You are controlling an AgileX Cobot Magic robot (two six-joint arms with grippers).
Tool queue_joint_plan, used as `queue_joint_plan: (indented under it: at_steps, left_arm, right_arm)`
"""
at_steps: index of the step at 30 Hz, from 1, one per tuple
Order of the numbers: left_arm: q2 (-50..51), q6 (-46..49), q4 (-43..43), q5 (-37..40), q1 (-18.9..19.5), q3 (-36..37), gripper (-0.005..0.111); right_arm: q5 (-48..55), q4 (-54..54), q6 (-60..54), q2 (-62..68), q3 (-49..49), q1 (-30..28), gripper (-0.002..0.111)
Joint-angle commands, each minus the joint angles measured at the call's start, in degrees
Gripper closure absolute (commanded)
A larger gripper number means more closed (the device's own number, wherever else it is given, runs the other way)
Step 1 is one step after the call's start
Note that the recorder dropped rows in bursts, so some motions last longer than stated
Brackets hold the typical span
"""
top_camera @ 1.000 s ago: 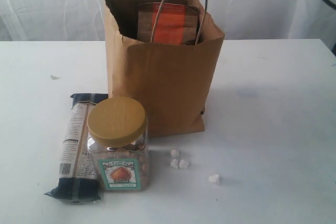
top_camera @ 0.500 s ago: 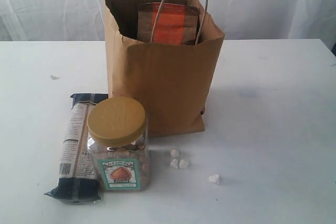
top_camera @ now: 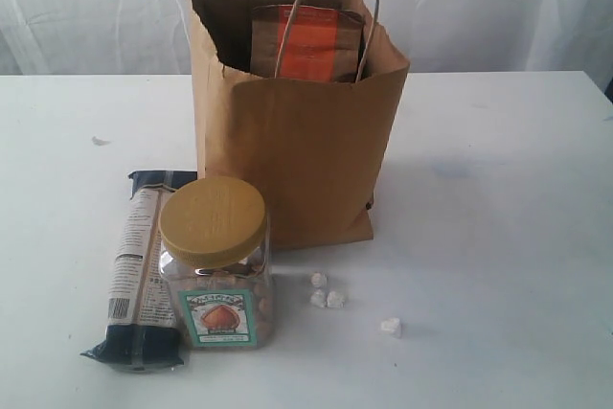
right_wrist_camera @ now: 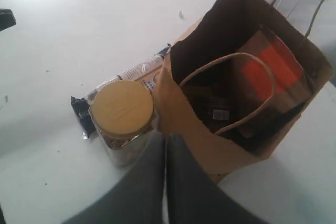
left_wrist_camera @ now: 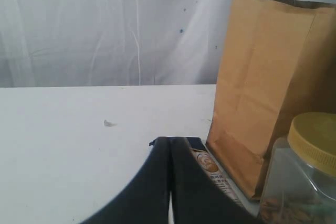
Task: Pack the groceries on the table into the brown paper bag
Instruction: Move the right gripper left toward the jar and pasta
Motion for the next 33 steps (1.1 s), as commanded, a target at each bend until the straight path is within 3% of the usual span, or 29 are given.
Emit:
queue_joint_plan:
  at_steps: [1,5,12,15,23,28,33]
  left_arm:
    - [-0.19,0.02,0.52,-0.25,0.04,0.16,0.107]
    - [-0.19,0.02,0.52,-0.25,0.04,0.16,0.107]
    - [-0.19,0.02,0.52,-0.25,0.04,0.16,0.107]
    - [-0.19,0.02,0.52,-0.25,0.04,0.16,0.107]
    - [-0.19,0.02,0.52,-0.25,0.04,0.16,0.107]
    - [-0.19,0.02,0.52,-0.25,0.04,0.16,0.107]
    - [-0.19,0.02,0.52,-0.25,0.04,0.16,0.107]
  right_arm:
    - [0.74,0.31,0.44,-1.84,-0.40,3.03,0.108]
    - [0.74,-1.49,2.12,-2.16,-0.40,8.56,0.108]
    - [0.74,-26.77,17.17,-1.50,3.05,20.98,0.108]
    - [0.74,-30.95,19.83,-0.49,6.32,25.34,0.108]
    - [0.74,-33.14,30.83,8.21,15.71,38.02,0.108]
    - [0.17,-31.45,33.59,15.09,18.35,42.60,0.108]
    - [-17.66,-24.17,31.25,19.76,18.35,45.75,0.108]
